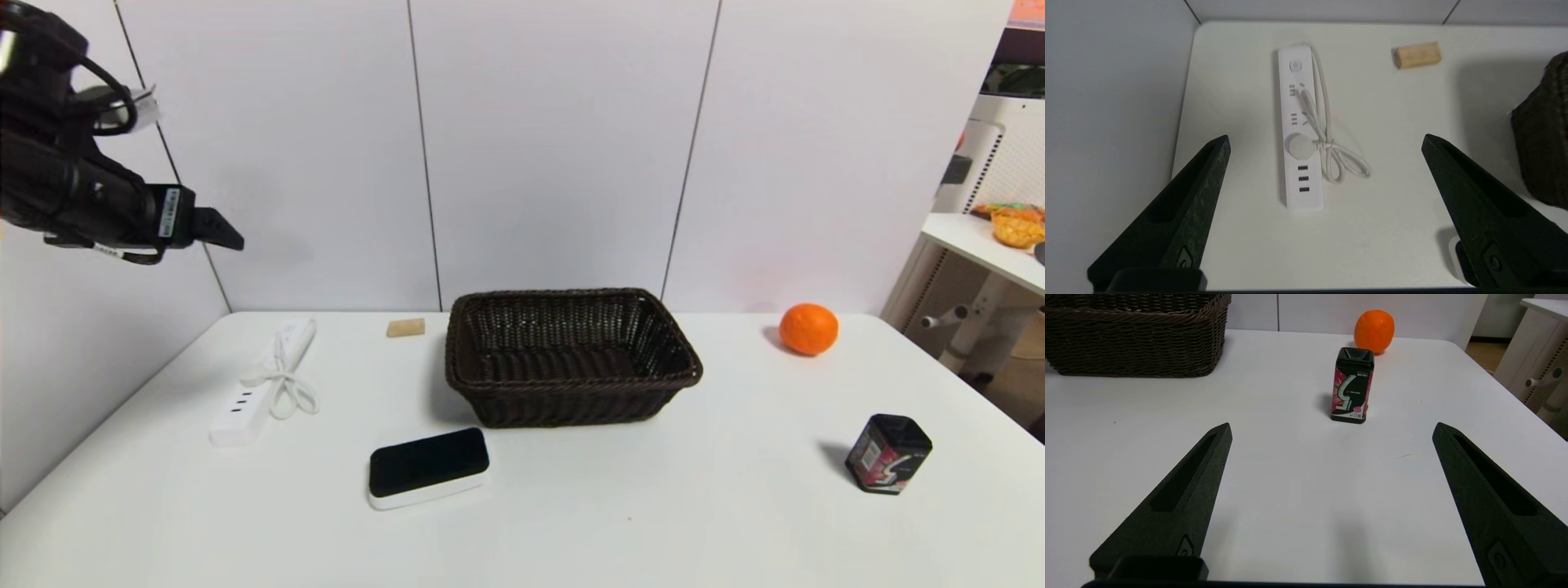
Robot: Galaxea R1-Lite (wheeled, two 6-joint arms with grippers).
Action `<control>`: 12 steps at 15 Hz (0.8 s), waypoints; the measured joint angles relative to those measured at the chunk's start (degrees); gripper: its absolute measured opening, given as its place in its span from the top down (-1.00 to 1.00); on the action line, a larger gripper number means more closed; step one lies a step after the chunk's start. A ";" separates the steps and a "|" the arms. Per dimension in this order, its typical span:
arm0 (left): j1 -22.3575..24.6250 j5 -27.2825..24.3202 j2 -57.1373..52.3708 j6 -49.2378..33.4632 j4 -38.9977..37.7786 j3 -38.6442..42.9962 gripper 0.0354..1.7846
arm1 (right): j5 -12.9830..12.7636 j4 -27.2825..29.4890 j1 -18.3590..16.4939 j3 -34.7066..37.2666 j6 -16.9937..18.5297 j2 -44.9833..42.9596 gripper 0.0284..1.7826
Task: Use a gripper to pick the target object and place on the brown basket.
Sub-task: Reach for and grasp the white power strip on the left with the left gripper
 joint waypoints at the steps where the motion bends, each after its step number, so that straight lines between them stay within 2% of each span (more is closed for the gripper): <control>1: 0.15 0.00 2.95 0.13 2.72 -2.26 -0.89 | 0.01 0.00 0.00 0.00 0.00 0.00 -0.90; 3: 0.30 0.00 7.50 0.30 5.49 -4.39 -0.89 | 0.01 0.00 0.00 0.00 0.00 0.00 -0.90; 10: 0.83 0.17 19.82 0.40 5.49 -5.55 -0.89 | 0.04 0.00 0.00 0.00 0.02 0.00 -0.90; 12: 1.22 2.23 22.46 0.35 5.16 -5.77 -0.89 | 0.01 -0.01 0.00 0.00 -0.02 0.00 -0.90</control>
